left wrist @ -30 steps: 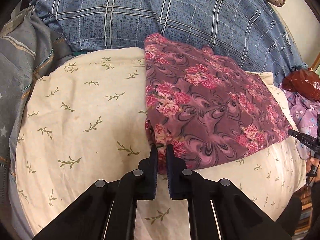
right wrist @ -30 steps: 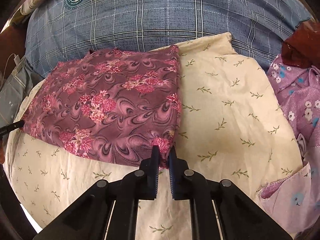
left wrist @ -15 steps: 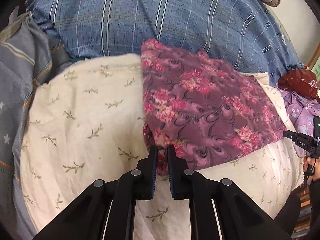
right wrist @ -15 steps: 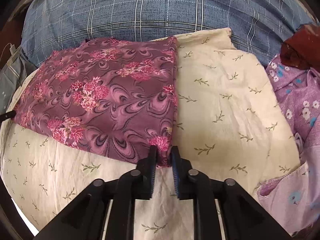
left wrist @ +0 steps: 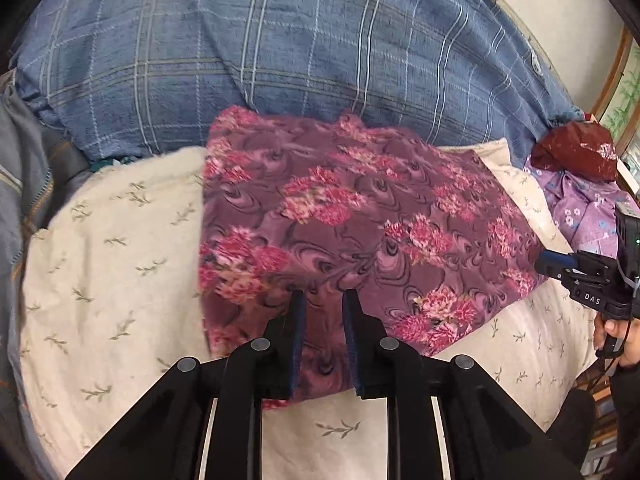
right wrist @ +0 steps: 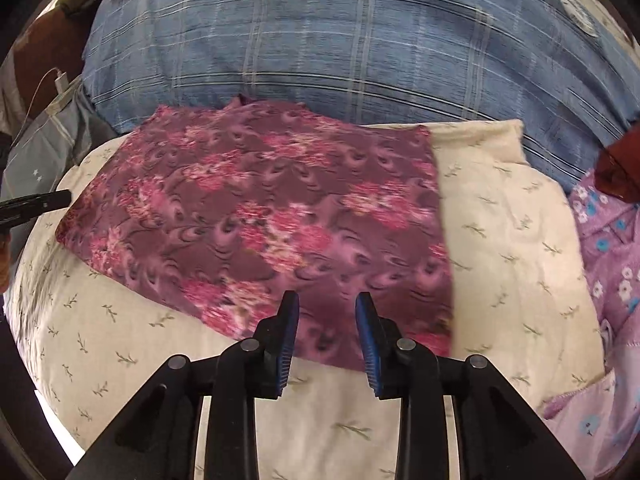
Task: Fold small clothes
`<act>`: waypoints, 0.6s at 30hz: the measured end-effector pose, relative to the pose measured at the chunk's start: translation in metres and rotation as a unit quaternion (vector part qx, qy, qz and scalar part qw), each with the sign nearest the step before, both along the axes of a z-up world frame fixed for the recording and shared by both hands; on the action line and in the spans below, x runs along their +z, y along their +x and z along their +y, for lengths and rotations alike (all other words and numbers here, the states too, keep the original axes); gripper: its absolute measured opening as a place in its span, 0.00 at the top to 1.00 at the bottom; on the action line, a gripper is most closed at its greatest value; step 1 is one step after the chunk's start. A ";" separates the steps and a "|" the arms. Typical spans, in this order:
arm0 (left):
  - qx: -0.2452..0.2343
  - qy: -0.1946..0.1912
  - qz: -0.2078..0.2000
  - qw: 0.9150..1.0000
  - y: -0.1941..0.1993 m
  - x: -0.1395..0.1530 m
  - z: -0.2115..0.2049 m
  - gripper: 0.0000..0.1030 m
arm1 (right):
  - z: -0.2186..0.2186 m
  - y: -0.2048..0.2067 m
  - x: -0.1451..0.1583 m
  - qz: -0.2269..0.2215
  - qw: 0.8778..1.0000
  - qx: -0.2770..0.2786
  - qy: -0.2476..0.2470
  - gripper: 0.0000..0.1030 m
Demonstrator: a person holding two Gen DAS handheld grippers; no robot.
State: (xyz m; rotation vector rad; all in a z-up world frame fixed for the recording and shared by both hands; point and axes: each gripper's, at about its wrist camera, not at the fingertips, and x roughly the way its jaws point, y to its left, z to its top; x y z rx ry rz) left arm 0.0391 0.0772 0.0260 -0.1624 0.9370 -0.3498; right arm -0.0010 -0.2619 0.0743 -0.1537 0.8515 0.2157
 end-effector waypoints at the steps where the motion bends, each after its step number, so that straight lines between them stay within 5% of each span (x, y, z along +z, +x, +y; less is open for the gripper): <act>1: -0.002 0.003 0.005 1.000 0.003 -0.006 -0.003 0.82 | 0.005 0.001 -0.002 0.002 1.000 0.003 0.000 0.71; 5: -0.006 0.013 0.035 0.999 0.016 -0.033 -0.009 0.81 | 0.024 0.010 -0.021 0.022 1.000 0.016 -0.005 0.71; 8: -0.008 -0.023 0.041 0.999 0.023 -0.036 0.002 0.81 | 0.032 0.016 -0.036 0.036 0.999 0.017 -0.023 0.70; 14: 0.008 -0.034 0.040 0.999 0.040 -0.016 0.031 0.51 | 0.043 0.015 -0.018 0.024 1.000 0.012 -0.012 0.68; 18: 0.035 -0.052 0.037 0.997 0.060 -0.001 0.055 0.50 | 0.079 0.008 0.005 -0.005 0.999 0.049 0.010 0.58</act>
